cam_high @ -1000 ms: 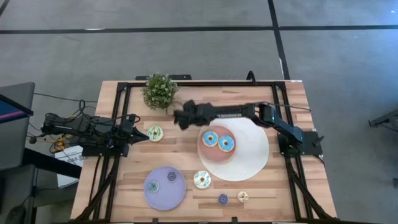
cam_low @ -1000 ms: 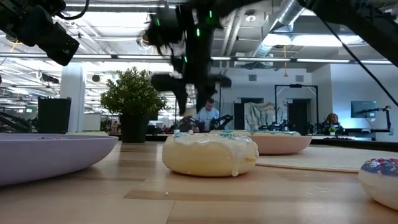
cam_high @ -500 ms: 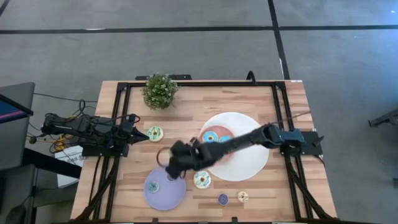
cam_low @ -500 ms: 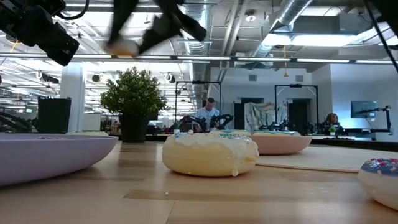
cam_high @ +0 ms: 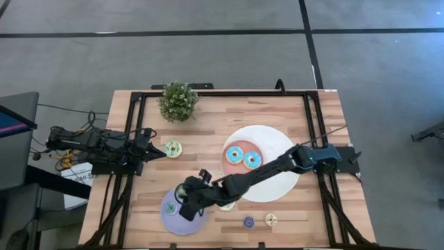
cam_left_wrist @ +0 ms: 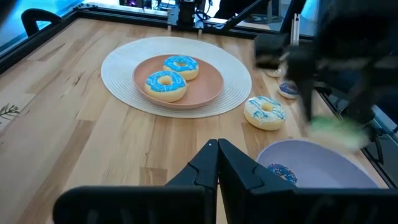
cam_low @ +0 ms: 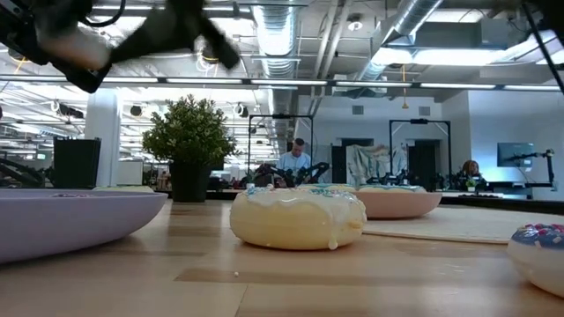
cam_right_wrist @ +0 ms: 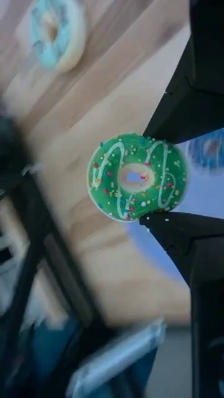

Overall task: Pick & Place donuts
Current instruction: Put the small green donut on the purple plate

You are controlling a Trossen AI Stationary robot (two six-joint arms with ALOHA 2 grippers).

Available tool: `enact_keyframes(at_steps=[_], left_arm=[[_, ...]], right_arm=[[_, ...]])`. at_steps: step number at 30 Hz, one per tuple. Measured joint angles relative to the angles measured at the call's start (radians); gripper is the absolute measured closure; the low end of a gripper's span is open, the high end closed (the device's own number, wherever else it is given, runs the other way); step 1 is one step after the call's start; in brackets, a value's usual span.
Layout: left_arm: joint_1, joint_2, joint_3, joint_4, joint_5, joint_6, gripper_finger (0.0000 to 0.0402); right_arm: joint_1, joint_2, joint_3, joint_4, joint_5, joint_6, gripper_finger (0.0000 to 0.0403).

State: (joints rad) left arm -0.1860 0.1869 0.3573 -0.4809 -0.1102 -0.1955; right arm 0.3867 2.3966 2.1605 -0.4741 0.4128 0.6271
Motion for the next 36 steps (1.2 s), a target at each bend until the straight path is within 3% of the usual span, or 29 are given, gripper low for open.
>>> enact_keyframes(at_steps=[7,22,36], left_arm=[[0.0,0.0,0.0,-0.001,0.0,0.0,0.0401],[0.0,0.0,0.0,0.0,-0.001,0.01,0.0401],[0.0,0.0,0.0,0.0,-0.001,0.01,0.0401]], right_arm=[[-0.04,0.107,0.005,0.133,-0.14,0.003,0.0237],[-0.073,0.179,0.003,0.118,-0.218,-0.01,0.023],[-0.082,0.187,0.002,0.118,-0.261,-0.059,0.0157]])
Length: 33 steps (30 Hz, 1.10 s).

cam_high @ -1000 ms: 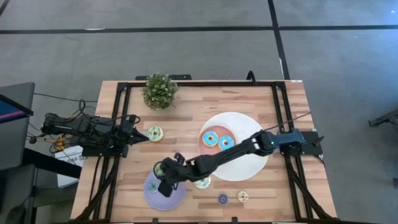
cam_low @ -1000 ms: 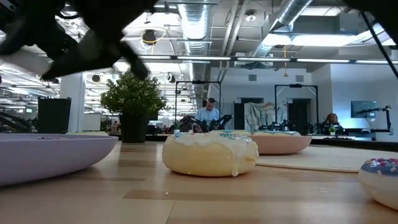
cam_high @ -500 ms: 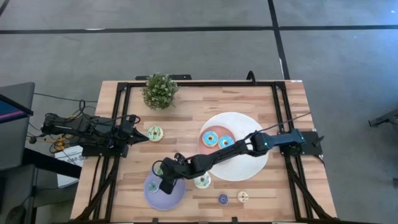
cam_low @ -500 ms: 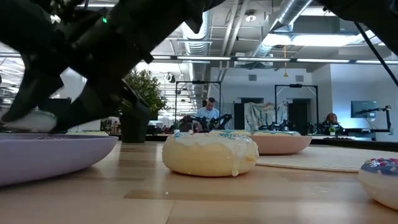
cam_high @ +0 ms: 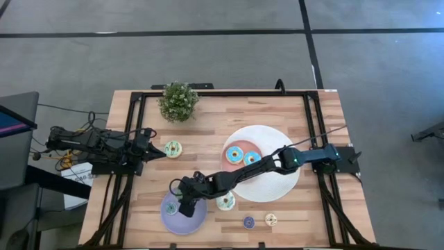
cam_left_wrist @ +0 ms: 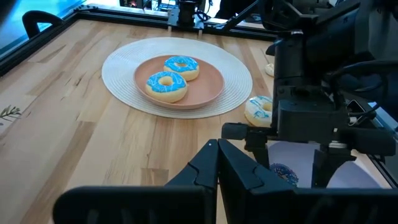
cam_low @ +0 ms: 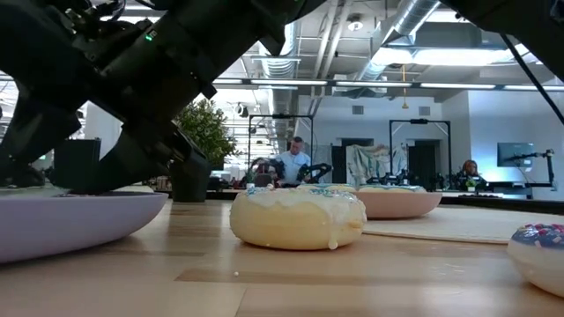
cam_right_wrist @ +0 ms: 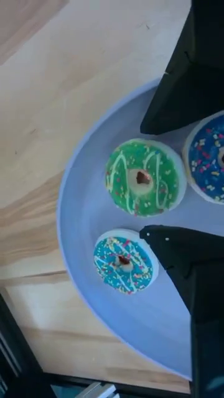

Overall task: Pick & Place donuts
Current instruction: Put the small green donut on the purple plate, then put the large light green donut on the light pink plate

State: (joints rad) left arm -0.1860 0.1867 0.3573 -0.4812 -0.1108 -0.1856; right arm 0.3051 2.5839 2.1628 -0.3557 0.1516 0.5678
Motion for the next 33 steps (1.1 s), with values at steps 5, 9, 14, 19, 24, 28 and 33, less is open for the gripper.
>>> enact_keyframes(at_steps=[5,9,14,19,24,28,33], left_arm=[[0.0,0.0,0.0,0.0,0.0,0.0,0.0402],[0.0,0.0,0.0,0.0,0.0,0.0,0.0402],[0.0,0.0,0.0,0.0,0.0,-0.001,0.0401],[0.0,0.0,0.0,0.0,0.0,-0.009,0.0402],[0.0,0.0,0.0,0.001,-0.001,-0.031,0.0402],[0.0,0.0,0.0,0.004,0.001,-0.12,0.0402],[0.0,0.001,0.0,0.015,0.01,-0.214,0.0401]], right_arm=[[-0.011,-0.013,0.0,-0.008,-0.018,0.008,0.0146],[-0.031,-0.064,0.0,-0.004,-0.049,0.008,0.0147],[-0.055,-0.148,0.0,-0.02,-0.058,0.008,0.0147],[-0.075,-0.252,0.002,-0.124,-0.127,0.066,0.0148],[-0.075,-0.334,0.002,-0.299,-0.153,0.033,0.0196],[-0.048,-0.393,0.002,-0.443,-0.153,-0.077,0.0307],[-0.018,-0.448,-0.018,-0.627,-0.113,-0.141,0.0387]])
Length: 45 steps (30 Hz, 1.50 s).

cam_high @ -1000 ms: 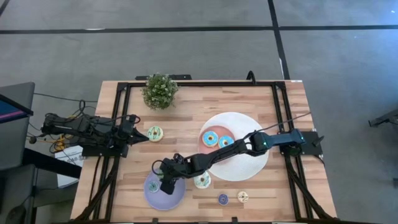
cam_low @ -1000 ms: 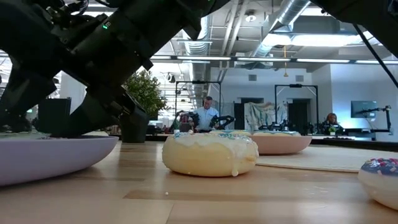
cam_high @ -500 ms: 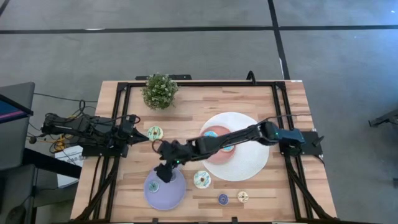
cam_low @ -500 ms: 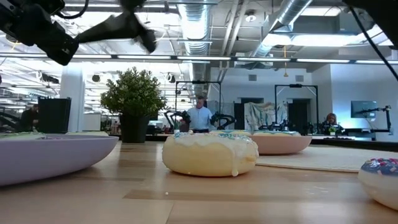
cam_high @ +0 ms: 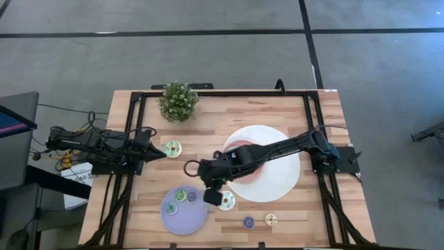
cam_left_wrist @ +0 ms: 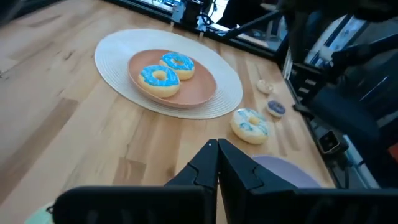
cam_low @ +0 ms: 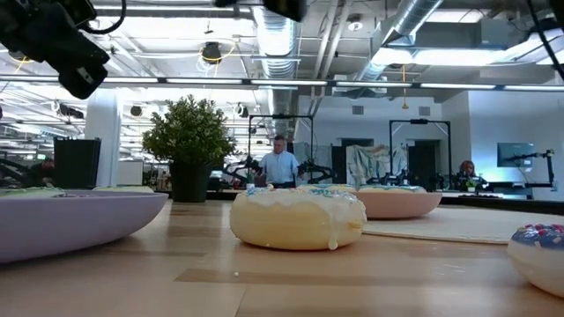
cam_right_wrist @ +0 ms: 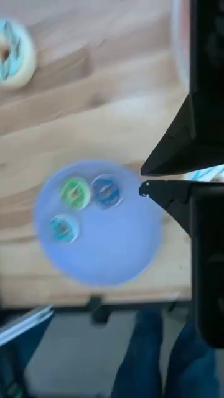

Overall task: Pick & Place donuts
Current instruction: Put the large light green donut on the light pink plate

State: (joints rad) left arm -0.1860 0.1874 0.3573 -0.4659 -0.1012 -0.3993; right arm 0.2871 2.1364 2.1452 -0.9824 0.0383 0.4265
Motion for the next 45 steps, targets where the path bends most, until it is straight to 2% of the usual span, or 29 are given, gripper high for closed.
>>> enact_keyframes(at_steps=[4,8,15,20,25,32,35,39,45], left_arm=[[0.0,0.002,0.0,0.033,-0.028,-0.032,0.0385],[0.0,0.017,0.0,0.085,-0.117,-0.043,0.0338],[0.0,0.109,0.0,0.201,-0.237,-0.086,0.0235],[0.0,0.253,0.0,0.366,-0.276,-0.124,0.0186],[0.0,0.431,0.006,0.494,-0.309,-0.173,0.0164],[0.0,0.705,0.139,0.459,-0.33,-0.236,0.0173],[0.008,0.811,0.249,0.328,-0.33,-0.22,0.018],[0.029,0.95,0.437,0.025,-0.329,-0.246,0.0189],[0.067,1.151,0.697,-0.506,-0.273,-0.486,0.0193]], right_arm=[[0.021,-0.095,-0.158,0.01,0.017,-0.024,0.0387],[0.03,-0.252,-0.434,0.112,0.029,-0.011,0.0399],[0.012,-0.656,-0.983,0.389,0.039,0.057,0.0401],[-0.024,-0.952,-1.286,0.473,0.04,0.107,0.04],[-0.079,-1.182,-1.483,0.498,0.041,0.124,0.0402],[-0.15,-1.387,-1.601,0.489,0.041,0.122,0.0402],[-0.166,-1.428,-1.611,0.475,0.04,0.109,0.0401],[-0.173,-1.454,-1.611,0.454,0.039,0.079,0.0402],[-0.172,-1.456,-1.611,0.416,0.039,0.07,0.0402]])
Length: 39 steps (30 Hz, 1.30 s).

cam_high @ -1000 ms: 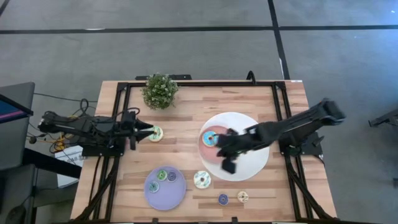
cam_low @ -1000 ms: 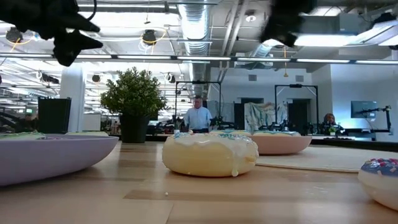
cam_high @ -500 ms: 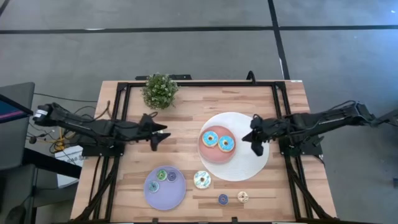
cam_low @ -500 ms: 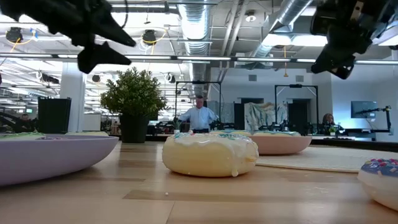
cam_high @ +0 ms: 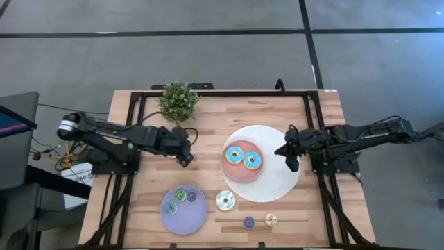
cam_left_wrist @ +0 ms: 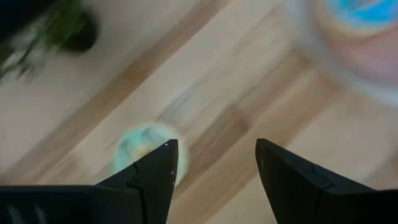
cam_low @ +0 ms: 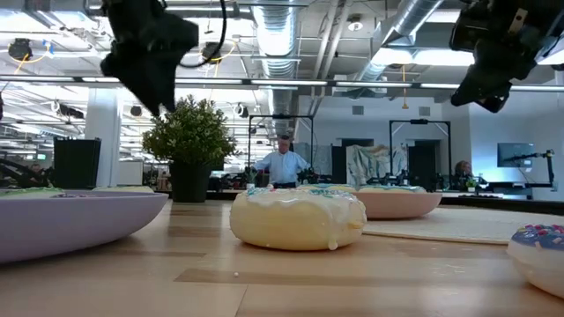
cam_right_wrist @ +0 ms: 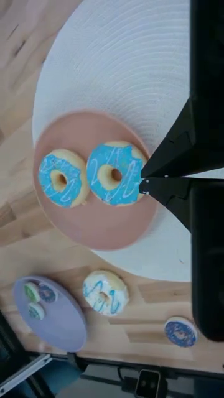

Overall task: Pick & Place donuts
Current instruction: Put the large light green donut on the light pink plate

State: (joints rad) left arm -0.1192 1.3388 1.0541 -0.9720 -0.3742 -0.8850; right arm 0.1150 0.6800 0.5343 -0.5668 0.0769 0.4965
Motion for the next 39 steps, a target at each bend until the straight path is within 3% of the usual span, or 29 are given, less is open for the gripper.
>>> enact_keyframes(at_steps=[4,14,20,24,31,39], left_arm=[[0.019,0.115,0.068,-0.169,0.016,-0.085,0.0194],[0.058,0.282,0.072,-0.2,0.113,-0.122,0.017],[0.086,0.286,0.057,-0.198,0.108,-0.051,0.0131],[0.117,0.285,0.023,-0.164,0.156,0.04,0.0115],[0.185,0.283,-0.037,-0.071,0.212,0.154,0.0113],[0.258,0.282,-0.132,0.042,0.311,0.251,0.0113]], right_arm=[[0.0,0.0,0.0,-0.009,0.0,-0.003,0.0402],[0.001,0.0,0.0,-0.009,0.0,-0.001,0.0403],[0.0,0.0,0.0,-0.009,0.001,0.027,0.0403],[0.0,0.0,0.0,-0.008,0.001,0.083,0.0403],[0.0,0.0,0.0,-0.008,0.007,0.144,0.0403],[0.0,0.0,0.0,-0.008,0.083,0.185,0.0403]])
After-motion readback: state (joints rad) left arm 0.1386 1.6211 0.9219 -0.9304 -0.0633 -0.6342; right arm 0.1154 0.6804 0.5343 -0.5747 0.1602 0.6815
